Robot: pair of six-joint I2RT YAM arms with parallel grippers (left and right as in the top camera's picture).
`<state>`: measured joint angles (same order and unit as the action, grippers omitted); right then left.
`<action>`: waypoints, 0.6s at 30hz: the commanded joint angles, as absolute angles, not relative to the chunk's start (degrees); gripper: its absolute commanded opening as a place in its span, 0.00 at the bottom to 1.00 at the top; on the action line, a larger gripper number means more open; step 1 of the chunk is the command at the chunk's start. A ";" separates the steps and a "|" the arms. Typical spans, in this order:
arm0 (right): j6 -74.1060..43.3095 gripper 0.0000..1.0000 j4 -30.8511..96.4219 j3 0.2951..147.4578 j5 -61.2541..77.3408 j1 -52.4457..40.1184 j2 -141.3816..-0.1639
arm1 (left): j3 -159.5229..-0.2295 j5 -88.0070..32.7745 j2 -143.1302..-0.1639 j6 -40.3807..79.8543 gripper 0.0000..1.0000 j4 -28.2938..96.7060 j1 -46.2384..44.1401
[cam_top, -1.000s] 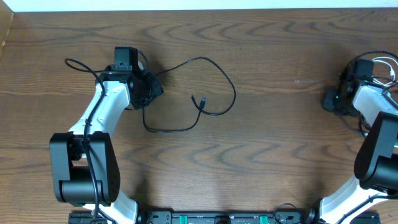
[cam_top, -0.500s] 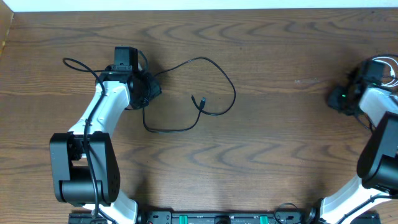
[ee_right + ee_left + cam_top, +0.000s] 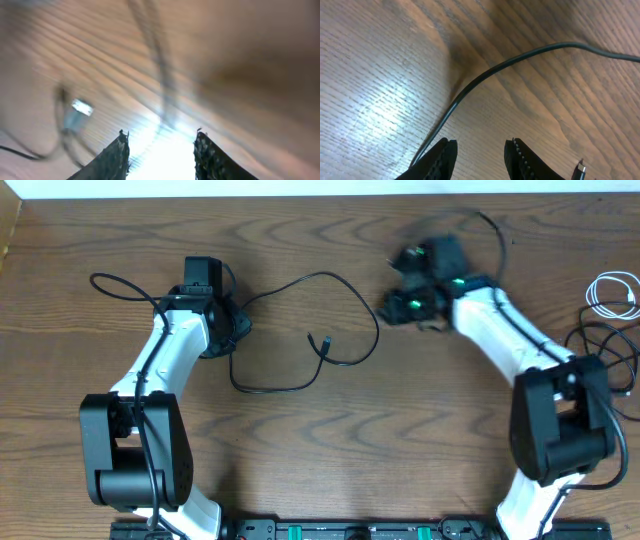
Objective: Untangle cables
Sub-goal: 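Release the black cable at the right edge and withdraw the right gripper, then move the right gripper to the remaining black cable and grasp it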
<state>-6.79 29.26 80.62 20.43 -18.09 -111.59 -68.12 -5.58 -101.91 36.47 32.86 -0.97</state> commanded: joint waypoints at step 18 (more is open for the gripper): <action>-25.45 0.10 31.90 82.15 -13.43 -47.03 -123.42 | -68.73 -5.17 -102.21 47.51 0.29 41.06 10.92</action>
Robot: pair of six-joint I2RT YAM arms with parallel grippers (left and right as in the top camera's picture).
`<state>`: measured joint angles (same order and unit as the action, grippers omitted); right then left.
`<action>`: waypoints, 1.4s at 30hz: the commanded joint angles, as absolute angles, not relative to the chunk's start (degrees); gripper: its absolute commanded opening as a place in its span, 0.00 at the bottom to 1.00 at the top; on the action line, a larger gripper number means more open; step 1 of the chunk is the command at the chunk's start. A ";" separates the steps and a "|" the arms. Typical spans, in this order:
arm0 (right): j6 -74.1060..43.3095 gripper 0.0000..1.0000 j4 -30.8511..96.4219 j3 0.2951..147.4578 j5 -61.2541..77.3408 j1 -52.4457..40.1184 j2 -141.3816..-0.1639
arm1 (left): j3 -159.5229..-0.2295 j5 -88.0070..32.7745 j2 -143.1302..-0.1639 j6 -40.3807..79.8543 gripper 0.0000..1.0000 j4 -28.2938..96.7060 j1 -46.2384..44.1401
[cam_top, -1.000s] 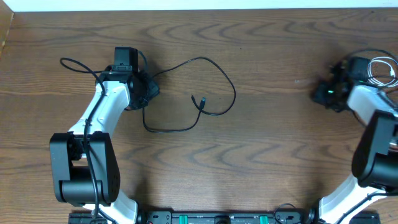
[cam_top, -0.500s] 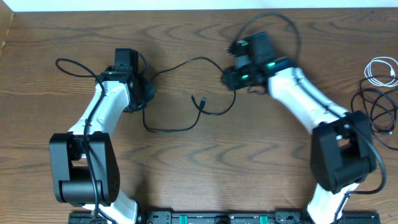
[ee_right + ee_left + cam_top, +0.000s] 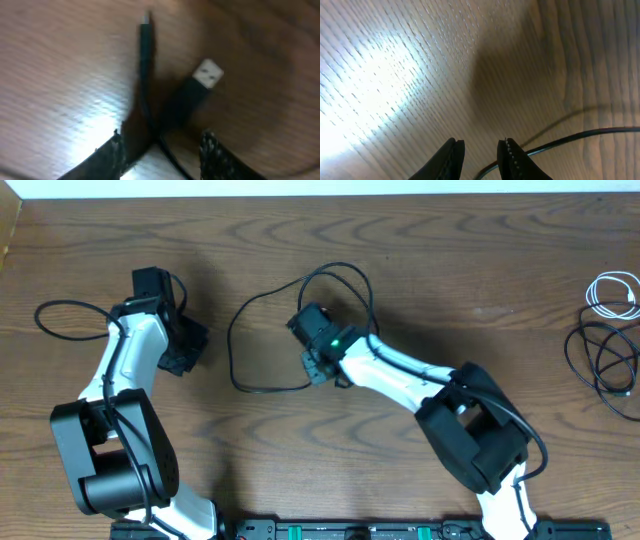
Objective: Untangle cables
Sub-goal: 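Move the right gripper to the remaining black cable and grasp it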
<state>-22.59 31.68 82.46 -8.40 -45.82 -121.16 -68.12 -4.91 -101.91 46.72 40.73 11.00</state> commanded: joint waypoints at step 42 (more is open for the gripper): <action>-6.35 0.01 51.96 98.67 9.37 -42.59 -122.91 | -68.73 -5.56 -102.21 47.75 0.40 40.66 10.92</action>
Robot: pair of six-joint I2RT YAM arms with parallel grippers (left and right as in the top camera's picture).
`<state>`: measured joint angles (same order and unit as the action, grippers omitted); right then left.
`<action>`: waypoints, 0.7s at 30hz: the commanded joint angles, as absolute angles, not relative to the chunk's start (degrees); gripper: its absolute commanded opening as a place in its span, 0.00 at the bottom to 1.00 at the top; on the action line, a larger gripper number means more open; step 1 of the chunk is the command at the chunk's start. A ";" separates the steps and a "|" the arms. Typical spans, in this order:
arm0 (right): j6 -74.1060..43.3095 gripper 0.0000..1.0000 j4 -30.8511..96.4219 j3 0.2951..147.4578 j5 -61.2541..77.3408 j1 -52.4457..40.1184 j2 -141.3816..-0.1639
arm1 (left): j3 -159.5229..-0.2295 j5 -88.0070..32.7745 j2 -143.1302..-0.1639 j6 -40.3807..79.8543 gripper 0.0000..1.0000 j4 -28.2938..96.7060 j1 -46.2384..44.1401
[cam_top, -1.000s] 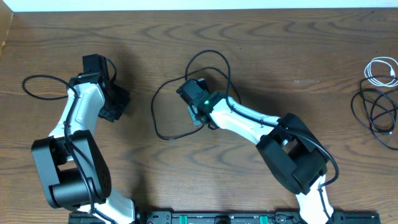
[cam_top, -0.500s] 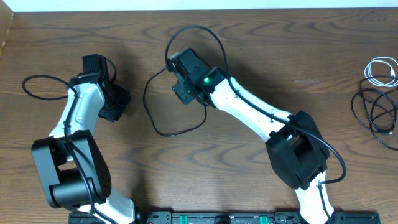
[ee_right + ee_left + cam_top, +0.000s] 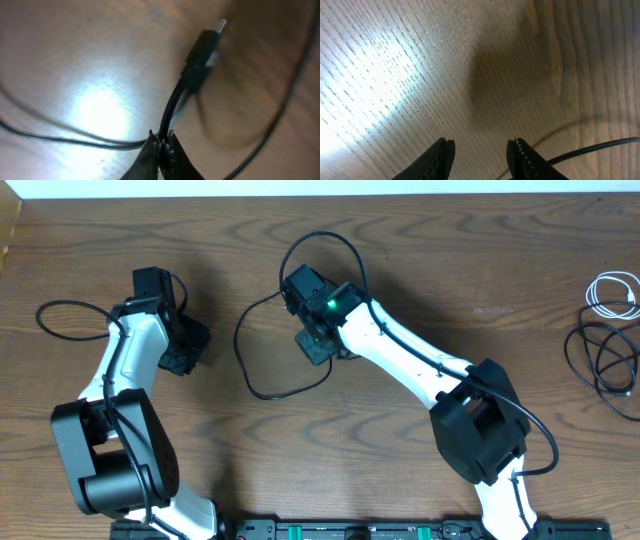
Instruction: Untangle cables
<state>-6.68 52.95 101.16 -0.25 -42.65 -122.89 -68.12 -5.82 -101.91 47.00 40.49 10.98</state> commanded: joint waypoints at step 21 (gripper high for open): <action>25.36 0.78 49.23 96.53 6.42 -51.79 -122.91 | -68.73 -5.54 -102.21 47.75 0.41 40.62 10.92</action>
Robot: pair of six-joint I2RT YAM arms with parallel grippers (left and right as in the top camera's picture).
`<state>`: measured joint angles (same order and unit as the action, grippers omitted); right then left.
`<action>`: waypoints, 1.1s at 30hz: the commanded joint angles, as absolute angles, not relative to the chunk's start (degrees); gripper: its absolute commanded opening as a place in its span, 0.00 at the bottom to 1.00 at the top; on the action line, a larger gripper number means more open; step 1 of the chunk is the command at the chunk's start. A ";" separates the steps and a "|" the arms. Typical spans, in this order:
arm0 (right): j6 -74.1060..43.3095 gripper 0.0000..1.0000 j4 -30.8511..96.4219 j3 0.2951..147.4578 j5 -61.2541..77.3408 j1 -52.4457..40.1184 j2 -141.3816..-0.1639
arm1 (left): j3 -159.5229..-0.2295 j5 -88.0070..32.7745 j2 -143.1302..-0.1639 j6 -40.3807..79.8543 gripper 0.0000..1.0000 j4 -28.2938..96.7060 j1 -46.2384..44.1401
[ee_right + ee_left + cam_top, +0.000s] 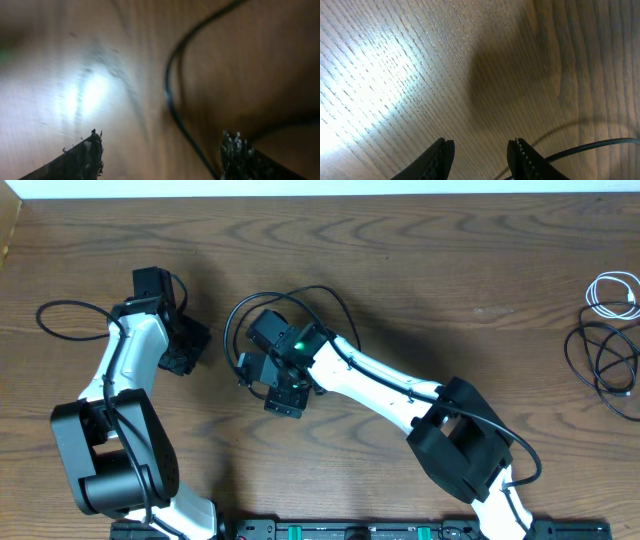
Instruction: Untangle cables
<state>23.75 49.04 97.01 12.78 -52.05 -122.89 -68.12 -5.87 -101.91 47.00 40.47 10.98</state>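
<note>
A thin black cable (231, 325) lies in a loop on the wooden table (420, 250), curving from the centre-left up and over the right arm. My right gripper (280, 392) hovers low by the loop's lower end. In the right wrist view the right gripper (162, 134) stands wide open, and a blurred bend of the cable (170, 100) runs between its fingers, untouched. My left gripper (185, 350) sits further left, apart from the loop. In its own view the left gripper (481, 142) is open over bare wood, with the cable (580, 149) beside its right finger.
A coiled white cable (615, 290) and a bundle of black cables (600, 360) lie at the table's right edge. A thin black lead (45, 315) arcs out to the left of the left arm.
My right gripper was shut on the black cable just behind its plug. It is now open, lower and further left, with the cable let go. The loop lies further left. The left arm has not moved.
First the left gripper stood open over the cable and the right one was far right, open and blurred. Then the left gripper was further left and the right hung open over the plug ends. Later the right gripper was shut on the cable; now it is open.
</note>
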 commanded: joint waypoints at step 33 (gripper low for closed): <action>27.90 0.46 35.88 82.83 -0.05 -53.84 -122.91 | -68.73 -5.54 -102.21 47.75 0.41 40.47 10.92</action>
